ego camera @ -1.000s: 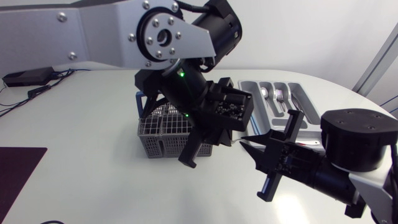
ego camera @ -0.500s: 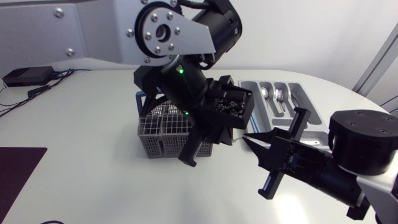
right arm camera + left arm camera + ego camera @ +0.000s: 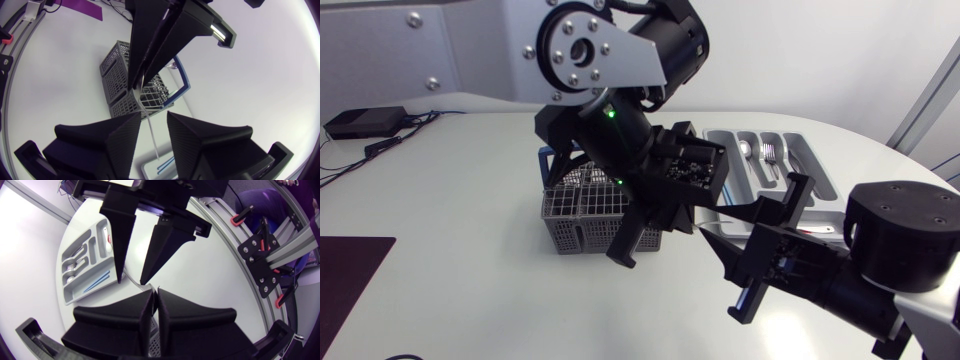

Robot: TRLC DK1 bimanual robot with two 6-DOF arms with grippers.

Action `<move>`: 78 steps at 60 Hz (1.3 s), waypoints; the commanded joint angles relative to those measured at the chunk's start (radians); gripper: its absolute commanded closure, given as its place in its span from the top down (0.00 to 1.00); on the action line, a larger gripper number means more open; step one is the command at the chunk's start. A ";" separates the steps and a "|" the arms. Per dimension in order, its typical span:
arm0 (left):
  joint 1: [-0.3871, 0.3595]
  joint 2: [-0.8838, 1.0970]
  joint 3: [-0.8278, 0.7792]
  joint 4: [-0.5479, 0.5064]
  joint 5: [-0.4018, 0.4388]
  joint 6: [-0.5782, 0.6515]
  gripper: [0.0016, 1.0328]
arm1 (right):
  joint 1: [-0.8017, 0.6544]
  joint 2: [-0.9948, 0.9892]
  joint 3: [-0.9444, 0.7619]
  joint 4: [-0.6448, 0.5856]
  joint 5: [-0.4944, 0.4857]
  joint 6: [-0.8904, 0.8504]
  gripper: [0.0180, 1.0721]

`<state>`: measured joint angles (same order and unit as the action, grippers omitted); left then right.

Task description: Unload the cutlery basket into the drawer organizer.

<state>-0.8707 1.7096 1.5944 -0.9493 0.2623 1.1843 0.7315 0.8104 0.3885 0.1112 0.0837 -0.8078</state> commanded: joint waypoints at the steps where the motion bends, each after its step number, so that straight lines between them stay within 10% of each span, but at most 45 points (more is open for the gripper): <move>1: -0.001 0.004 0.027 -0.011 0.015 -0.008 0.03 | 0.006 0.027 -0.019 0.027 0.013 0.019 0.22; 37: 0.009 -0.002 0.029 -0.016 0.026 -0.009 0.03 | 0.029 0.042 -0.042 0.038 0.036 0.018 0.06; 41: 0.013 -0.001 0.036 -0.014 0.026 -0.018 0.20 | 0.029 0.036 -0.043 0.033 0.036 0.018 0.06; 51: 0.033 -0.002 0.061 -0.014 0.026 -0.048 0.96 | 0.026 0.015 -0.062 0.012 0.036 0.015 0.06; 63: 0.096 -0.036 0.090 -0.006 0.064 -0.101 0.96 | -0.073 -0.045 -0.119 -0.005 -0.006 -0.047 0.06; 78: 0.194 -0.110 -0.034 0.103 0.087 -0.212 0.96 | -0.609 -0.093 -0.166 0.007 -0.381 -0.217 0.06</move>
<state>-0.7036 1.6489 1.6238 -0.8845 0.3367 1.0313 0.2592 0.7197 0.2462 0.1089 -0.2283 -0.9466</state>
